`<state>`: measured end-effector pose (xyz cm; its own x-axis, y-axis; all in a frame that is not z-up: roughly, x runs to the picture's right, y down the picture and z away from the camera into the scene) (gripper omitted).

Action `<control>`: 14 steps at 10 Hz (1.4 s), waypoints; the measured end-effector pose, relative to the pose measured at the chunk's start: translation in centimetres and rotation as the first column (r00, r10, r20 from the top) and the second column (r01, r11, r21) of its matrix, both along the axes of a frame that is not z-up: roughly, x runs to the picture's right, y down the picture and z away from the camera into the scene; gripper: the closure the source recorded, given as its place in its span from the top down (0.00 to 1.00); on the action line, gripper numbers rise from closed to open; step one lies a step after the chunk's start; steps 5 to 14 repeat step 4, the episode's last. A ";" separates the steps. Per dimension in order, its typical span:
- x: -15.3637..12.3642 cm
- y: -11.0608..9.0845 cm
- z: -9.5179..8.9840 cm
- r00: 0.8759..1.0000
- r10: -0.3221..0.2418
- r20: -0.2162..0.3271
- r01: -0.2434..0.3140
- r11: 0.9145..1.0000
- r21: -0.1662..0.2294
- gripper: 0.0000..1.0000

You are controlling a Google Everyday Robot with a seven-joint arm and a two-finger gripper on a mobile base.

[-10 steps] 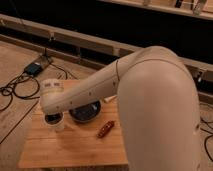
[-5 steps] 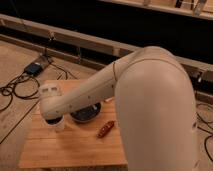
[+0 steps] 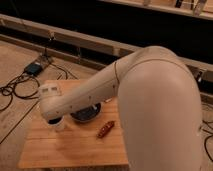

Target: Place the eraser in the ceramic cup

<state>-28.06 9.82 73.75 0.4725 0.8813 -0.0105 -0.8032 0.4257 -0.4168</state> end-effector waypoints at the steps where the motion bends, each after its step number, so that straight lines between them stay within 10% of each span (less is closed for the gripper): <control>1: 0.1 0.0 0.0 1.000 -0.001 -0.001 0.001 1.000 0.000 0.79; 14: 0.0 0.1 0.0 1.000 -0.004 0.001 0.004 1.000 0.000 0.79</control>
